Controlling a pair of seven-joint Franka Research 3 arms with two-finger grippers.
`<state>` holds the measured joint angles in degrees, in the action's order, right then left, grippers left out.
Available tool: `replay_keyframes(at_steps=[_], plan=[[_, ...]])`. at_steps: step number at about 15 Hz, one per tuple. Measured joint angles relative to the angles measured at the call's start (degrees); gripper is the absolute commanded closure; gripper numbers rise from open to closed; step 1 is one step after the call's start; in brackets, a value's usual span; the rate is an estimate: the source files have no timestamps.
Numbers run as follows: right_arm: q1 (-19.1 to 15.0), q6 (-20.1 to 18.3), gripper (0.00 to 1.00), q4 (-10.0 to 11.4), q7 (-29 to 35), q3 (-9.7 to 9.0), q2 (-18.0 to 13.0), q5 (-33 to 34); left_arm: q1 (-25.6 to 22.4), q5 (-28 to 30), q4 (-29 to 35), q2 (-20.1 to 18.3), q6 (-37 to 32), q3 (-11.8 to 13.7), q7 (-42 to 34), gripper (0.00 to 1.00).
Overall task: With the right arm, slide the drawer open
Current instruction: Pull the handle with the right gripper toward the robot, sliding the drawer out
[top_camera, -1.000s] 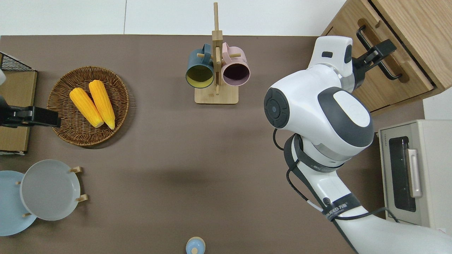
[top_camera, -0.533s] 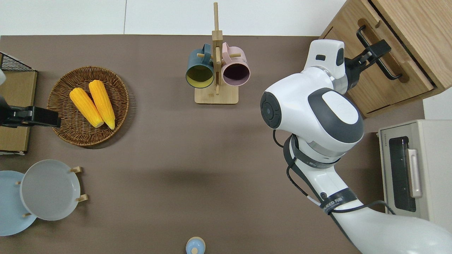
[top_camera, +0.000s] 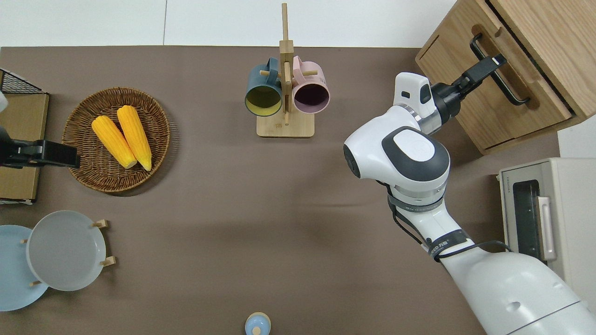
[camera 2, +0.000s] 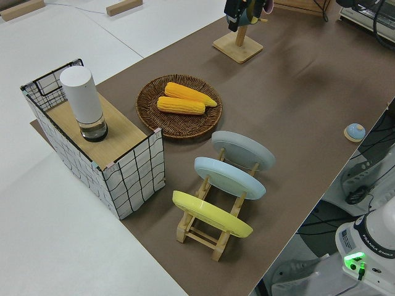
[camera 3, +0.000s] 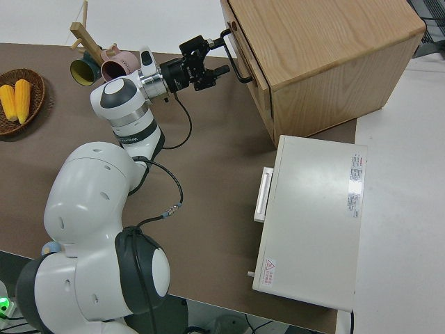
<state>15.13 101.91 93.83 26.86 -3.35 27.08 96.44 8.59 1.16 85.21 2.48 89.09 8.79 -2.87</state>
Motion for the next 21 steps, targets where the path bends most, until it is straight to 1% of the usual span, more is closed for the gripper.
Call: replay_keyframes(at_steps=[2,3,4,5,6,7,8,11,13,16,18,21], plan=[[-0.03,-0.05,0.13,0.04,0.52,0.44,0.03,0.75,0.0,0.0,0.0,0.0,0.0,0.0,0.0,0.0],[-0.09,-0.05,0.246,0.06,0.73,0.66,0.09,0.94,0.0,0.0,0.0,0.0,0.0,0.0,0.0,0.0],[-0.31,-0.05,0.467,0.08,1.05,0.79,0.23,1.37,0.0,0.0,0.0,0.0,0.0,0.0,0.0,0.0],[-0.52,-0.05,0.622,0.11,1.25,0.81,0.39,1.52,0.0,0.0,0.0,0.0,0.0,0.0,0.0,0.0],[-0.56,-0.05,0.738,0.17,1.37,0.85,0.46,1.55,0.0,0.0,0.0,0.0,0.0,0.0,0.0,0.0],[-0.57,-0.1,0.822,0.29,1.49,0.88,0.5,1.56,0.0,0.0,0.0,0.0,0.0,0.0,0.0,0.0],[-0.57,-0.23,0.87,0.43,1.58,0.88,0.5,1.56,0.0,0.0,0.0,0.0,0.0,0.0,0.0,0.0],[-0.54,-0.79,0.923,0.71,1.72,0.81,0.54,1.55,0.0,0.0,0.0,0.0,0.0,0.0,0.0,0.0],[-0.44,-1.34,0.925,0.83,3.44,0.7,0.73,1.71,0.0,0.0,0.0,0.0,0.0,0.0,0.0,0.0],[-0.23,-2.18,0.925,0.85,3.5,0.45,0.83,1.74,0.0,0.0,0.0,0.0,0.0,0.0,0.0,0.0],[0.35,-3.36,0.925,0.93,3.61,0.24,0.97,1.69,0.0,0.0,0.0,0.0,0.0,0.0,0.0,0.0],[1.83,-6.41,0.923,1.22,4.0,-0.33,1.24,1.47,0.0,0.0,0.0,0.0,0.0,0.0,0.0,0.0]])
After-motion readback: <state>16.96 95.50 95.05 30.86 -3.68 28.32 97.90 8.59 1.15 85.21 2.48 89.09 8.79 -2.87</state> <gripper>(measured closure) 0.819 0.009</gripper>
